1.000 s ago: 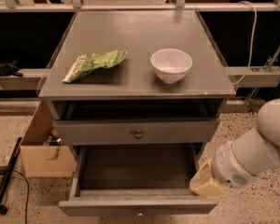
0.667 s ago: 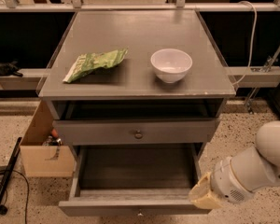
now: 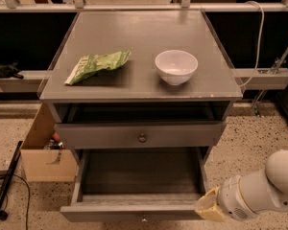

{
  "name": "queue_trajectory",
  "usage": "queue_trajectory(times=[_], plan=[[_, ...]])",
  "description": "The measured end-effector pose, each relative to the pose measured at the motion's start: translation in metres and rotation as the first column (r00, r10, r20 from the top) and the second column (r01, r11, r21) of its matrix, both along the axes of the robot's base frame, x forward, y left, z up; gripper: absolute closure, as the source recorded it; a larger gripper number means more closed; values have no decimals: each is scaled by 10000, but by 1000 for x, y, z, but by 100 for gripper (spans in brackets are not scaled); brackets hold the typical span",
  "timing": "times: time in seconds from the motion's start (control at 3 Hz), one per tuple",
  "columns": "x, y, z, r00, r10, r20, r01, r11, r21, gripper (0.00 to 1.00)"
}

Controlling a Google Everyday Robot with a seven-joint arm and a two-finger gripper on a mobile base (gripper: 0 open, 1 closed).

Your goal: Close middle drawer

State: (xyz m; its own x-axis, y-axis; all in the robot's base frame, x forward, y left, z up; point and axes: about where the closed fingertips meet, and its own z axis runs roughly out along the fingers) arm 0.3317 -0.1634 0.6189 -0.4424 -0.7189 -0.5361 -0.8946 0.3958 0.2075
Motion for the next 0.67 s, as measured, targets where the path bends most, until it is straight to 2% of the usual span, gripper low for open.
queue_trajectory(times=[0.33, 0.67], plan=[[0, 3, -8, 9999, 2, -115, -2, 10000, 47, 100], [-9, 8, -35, 9988, -25, -495, 28, 10000, 61, 100]])
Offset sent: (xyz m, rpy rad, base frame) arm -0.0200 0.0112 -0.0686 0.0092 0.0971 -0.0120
